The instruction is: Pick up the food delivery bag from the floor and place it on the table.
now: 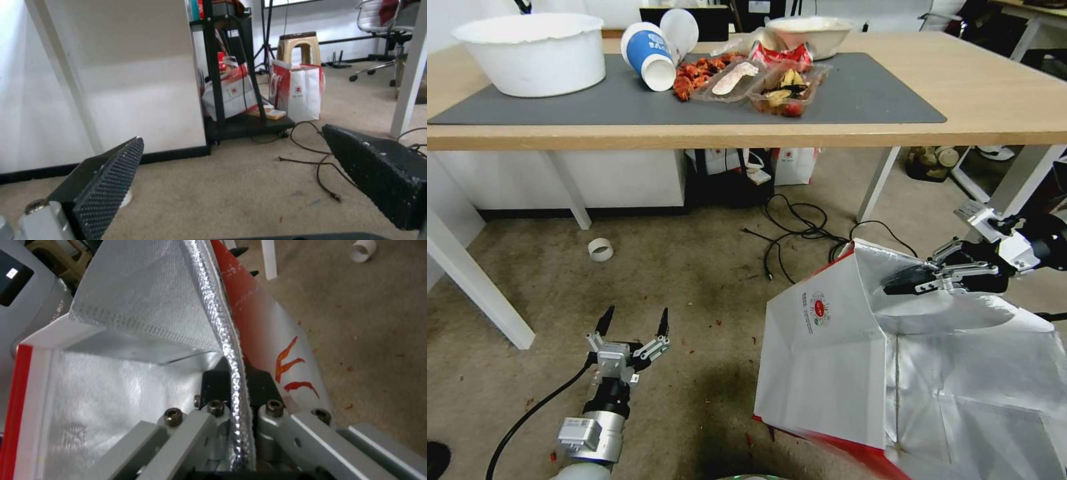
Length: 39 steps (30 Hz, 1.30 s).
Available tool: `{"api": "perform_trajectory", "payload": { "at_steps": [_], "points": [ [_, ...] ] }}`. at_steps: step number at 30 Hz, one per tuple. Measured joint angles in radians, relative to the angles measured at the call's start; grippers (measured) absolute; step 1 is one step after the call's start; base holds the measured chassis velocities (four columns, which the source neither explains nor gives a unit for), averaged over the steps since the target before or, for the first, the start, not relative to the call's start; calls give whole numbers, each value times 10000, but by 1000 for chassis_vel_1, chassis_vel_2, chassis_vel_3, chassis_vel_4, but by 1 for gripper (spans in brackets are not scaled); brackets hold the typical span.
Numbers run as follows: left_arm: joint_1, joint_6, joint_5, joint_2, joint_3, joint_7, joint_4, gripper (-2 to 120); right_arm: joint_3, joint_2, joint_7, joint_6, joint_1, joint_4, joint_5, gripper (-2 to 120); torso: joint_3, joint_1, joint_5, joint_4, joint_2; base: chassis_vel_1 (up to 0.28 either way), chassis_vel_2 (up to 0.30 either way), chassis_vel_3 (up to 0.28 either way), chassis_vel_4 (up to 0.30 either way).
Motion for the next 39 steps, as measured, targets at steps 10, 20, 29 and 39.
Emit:
{"api": "perform_trajectory", "payload": {
  "at_steps": [10,20,29,39],
  "points": [
    [128,-203,86,-48,-136,-20,-35,100,140,84,-147,59,-47,-83,-181,0,0,0,0,1,0,0,0,0,0],
    [88,-491,86,-97,-155,98,80,100,76,106,-316,192,-56,-98,-528,0,16,9,1,1,47,0,0,0,0],
    [19,-552,18,-85,-135,128,193,100,46,161,-393,257,-57,-152,-666,0,405,20,0,0,444,0,0,0,0],
    [6,-562,11,-56,-135,154,209,100,50,157,-417,288,-34,-154,-688,0,810,61,0,0,887,0,0,0,0]
  ]
}}
